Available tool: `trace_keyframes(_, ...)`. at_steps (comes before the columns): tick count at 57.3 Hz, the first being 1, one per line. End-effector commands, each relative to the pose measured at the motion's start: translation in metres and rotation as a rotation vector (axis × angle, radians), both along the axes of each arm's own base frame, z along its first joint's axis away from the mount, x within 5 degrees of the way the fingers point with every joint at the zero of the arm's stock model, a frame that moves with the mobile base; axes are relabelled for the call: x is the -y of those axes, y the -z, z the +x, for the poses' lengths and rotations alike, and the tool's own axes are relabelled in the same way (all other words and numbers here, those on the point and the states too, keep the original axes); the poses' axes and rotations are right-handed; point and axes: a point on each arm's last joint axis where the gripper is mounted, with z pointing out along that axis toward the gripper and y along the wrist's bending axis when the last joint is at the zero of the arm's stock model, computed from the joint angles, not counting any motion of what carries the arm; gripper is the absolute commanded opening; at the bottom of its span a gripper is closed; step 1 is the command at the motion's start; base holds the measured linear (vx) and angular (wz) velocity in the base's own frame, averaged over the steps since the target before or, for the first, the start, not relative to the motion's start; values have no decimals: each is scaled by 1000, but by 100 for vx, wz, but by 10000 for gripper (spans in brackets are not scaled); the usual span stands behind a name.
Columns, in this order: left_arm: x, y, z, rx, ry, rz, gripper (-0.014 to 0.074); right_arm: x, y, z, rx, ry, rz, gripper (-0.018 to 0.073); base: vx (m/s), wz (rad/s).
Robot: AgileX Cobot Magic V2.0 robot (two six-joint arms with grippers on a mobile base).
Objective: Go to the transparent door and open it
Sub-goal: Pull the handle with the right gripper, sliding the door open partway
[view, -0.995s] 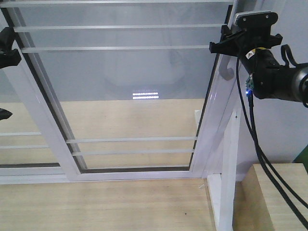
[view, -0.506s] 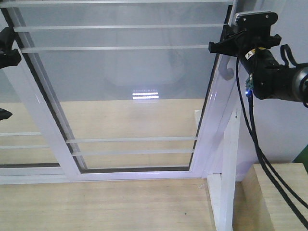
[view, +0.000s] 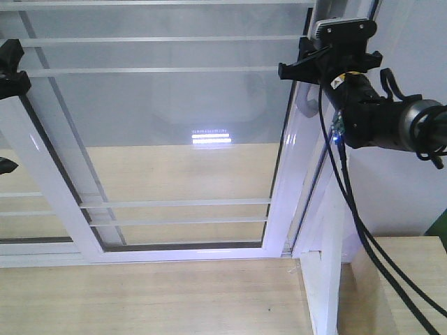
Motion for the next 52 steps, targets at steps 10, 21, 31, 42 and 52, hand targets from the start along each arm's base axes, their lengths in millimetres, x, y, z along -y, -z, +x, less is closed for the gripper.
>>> trace_keyframes(10,0,-24,-1,140,-5,-17,588,-76,-46,-37,228,-288,-61,-9,0,0)
trace_keyframes(21,0,-24,-1,141,-6,-17,588,-100,-48,-51,252,-354,-62,-6,0,1)
trace_keyframes(31,0,-24,-1,142,-6,-17,588,-100,-48,-51,259,-353,-55,-6,0,1)
trace_keyframes(42,0,-24,-1,141,-6,-17,587,-108,-49,-56,272,-398,-65,-6,-1,-3)
trace_keyframes(52,0,-24,-1,141,-5,-20,587,-108,-50,-56,297,-409,-90,-6,0,0)
